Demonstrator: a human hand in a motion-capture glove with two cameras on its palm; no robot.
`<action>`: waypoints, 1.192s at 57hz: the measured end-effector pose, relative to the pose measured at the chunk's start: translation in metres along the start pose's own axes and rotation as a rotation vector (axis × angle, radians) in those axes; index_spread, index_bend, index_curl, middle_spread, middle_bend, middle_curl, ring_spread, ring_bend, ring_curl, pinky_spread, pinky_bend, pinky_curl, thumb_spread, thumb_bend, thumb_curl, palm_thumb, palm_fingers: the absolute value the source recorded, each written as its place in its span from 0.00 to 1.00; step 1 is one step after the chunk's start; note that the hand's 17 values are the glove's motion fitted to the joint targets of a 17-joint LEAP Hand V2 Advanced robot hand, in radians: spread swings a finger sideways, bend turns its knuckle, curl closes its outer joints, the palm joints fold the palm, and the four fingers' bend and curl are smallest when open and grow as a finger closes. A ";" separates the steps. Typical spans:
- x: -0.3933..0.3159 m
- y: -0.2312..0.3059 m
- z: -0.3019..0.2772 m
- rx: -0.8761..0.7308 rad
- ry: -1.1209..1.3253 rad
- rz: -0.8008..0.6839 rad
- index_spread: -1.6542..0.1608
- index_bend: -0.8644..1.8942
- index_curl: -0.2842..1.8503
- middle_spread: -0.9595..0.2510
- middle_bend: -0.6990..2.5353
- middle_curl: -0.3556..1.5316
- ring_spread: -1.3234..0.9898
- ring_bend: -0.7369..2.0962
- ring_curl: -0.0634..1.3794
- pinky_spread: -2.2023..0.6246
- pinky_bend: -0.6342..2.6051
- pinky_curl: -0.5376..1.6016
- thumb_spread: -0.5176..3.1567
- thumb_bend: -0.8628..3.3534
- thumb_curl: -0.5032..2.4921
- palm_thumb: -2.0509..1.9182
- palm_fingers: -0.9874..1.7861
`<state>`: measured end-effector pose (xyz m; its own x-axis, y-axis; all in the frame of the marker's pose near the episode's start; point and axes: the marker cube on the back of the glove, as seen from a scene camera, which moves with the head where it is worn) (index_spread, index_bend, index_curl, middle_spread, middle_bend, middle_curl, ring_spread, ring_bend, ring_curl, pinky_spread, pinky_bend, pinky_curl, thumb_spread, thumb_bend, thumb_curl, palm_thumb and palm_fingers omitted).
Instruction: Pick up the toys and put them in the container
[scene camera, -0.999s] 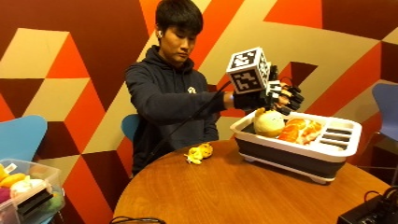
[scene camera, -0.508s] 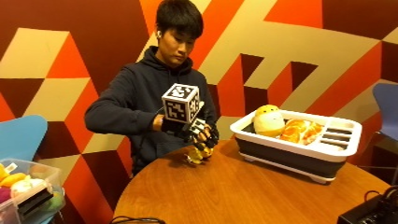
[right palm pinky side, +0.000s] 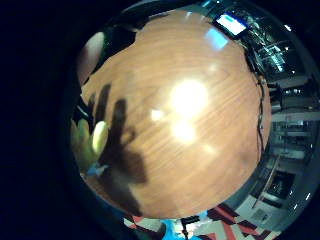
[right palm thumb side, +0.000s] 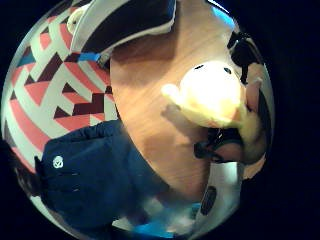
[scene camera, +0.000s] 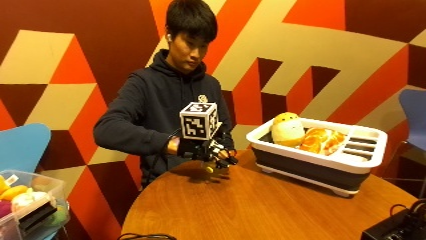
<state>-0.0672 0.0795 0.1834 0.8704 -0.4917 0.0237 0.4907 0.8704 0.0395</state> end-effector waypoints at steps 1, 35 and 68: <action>0.002 -0.003 -0.005 0.011 -0.011 0.008 0.81 0.63 0.50 0.67 0.39 0.49 0.52 0.32 0.13 0.77 0.30 0.38 0.51 0.26 0.34 0.68 0.46; -0.049 -0.155 -0.180 0.405 -0.343 0.014 0.85 0.66 0.53 0.51 0.43 0.55 0.44 0.37 0.18 0.76 0.29 0.40 0.43 0.24 0.41 0.70 0.48; -0.029 -0.123 -0.172 0.317 -0.315 0.147 0.83 0.53 0.45 0.73 0.29 0.49 0.53 0.34 0.21 0.78 0.37 0.43 0.51 0.20 0.32 0.57 0.36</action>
<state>-0.1459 -0.0092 0.0058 0.8511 -0.3893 0.3524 0.2838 0.9056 0.3151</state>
